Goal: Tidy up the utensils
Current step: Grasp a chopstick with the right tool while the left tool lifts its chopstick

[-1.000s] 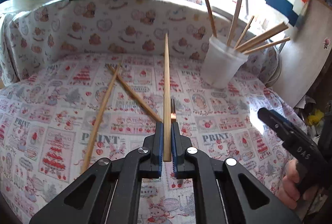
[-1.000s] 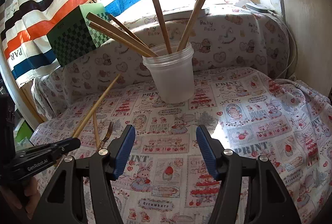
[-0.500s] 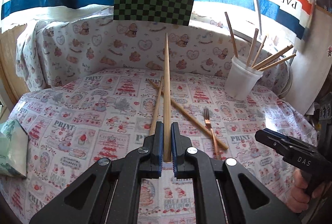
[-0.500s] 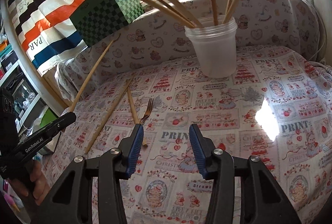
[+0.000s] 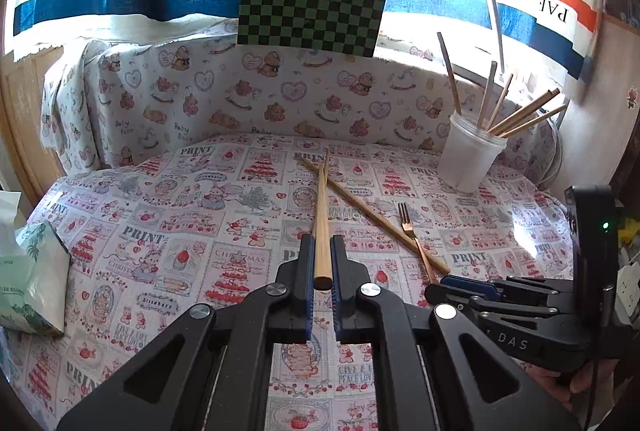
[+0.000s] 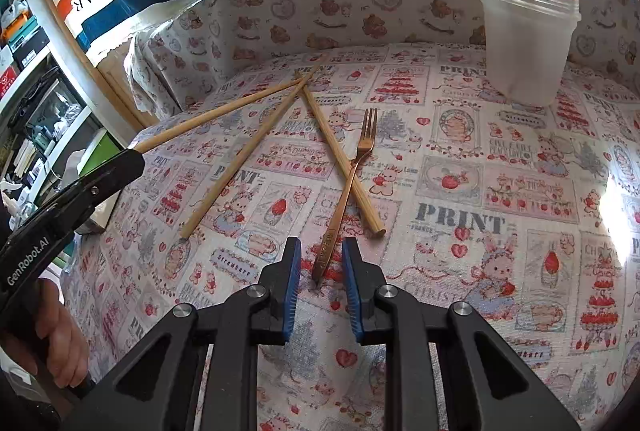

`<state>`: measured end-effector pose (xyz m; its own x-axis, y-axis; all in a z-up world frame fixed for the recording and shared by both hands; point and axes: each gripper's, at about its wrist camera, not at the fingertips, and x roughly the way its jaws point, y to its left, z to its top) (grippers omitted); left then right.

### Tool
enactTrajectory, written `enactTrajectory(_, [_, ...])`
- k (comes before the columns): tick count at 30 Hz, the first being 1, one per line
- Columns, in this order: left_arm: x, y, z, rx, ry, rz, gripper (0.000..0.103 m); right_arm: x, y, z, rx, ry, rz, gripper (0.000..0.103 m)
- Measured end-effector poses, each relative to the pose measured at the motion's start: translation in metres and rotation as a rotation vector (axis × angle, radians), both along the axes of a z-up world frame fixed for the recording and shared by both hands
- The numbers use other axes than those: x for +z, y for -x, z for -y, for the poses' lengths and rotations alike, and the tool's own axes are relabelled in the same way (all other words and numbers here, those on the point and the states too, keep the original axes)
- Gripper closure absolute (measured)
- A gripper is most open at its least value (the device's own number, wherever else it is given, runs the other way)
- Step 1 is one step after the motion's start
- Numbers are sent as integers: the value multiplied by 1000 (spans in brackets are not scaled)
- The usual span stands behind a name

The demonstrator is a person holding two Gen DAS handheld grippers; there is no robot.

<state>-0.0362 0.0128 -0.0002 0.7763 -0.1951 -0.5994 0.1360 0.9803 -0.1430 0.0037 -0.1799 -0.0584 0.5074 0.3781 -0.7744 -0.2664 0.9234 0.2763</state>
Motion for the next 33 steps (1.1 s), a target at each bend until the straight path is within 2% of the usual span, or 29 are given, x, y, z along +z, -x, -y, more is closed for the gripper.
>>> enactTrajectory(4, [12,8,0,11,-5,59,97,2,-1,-10,13,89,25,80])
enactTrajectory(5, [15,10,0,13,-4,72,97,2,-1,-13,10,116,33,82])
enactTrajectory(6, [18,12,0,13,-5,83,97,2,0,-15,2,142,41,90])
enactTrajectory(8, [22,15,0,15,-6,95,97,2,2,-15,-12,170,56,93])
enactTrajectory(13, [23,18,-1,14,-11,94,97,5,8,8,-71,120,68,95])
enactTrajectory(19, [25,19,-2,19,0,97,97,29,25,33,-140,100,179,95])
enactTrajectory(24, [31,21,-1,22,1,112,97,49,35,45,-158,75,239,96])
enactTrajectory(29, [38,22,2,17,-4,125,97,70,39,45,-157,76,317,101])
enactTrajectory(33, [45,24,4,13,-5,140,97,72,34,45,-158,55,311,101])
